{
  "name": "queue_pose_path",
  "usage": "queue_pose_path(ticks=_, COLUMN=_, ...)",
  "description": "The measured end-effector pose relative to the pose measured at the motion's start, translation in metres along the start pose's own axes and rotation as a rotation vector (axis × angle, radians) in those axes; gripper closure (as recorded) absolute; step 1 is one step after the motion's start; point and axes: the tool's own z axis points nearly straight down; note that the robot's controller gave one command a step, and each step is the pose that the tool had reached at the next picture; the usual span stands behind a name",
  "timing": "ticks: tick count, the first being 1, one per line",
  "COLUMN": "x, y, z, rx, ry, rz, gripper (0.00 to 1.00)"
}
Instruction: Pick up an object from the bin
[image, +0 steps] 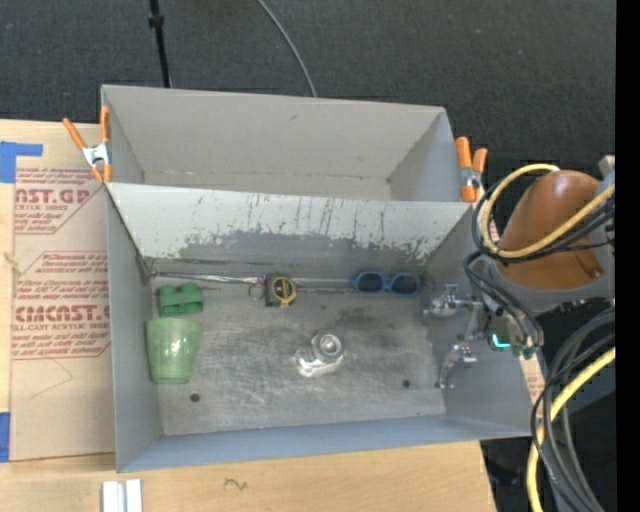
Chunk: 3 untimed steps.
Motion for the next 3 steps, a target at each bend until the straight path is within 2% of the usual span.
queue_pose_path(ticks=1, x=-0.004, y=0.005, z=-0.127, rx=0.005, ry=-0.015, rz=-0.244, gripper=0.00)
queue_pose_path(ticks=2, x=0.011, y=0.117, z=0.005, rx=-0.004, ry=0.001, rz=-0.289, gripper=0.00)
queue_pose_path(ticks=3, x=-0.024, y=0.145, z=0.047, rx=0.008, ry=-0.017, rz=-0.450, gripper=0.00)
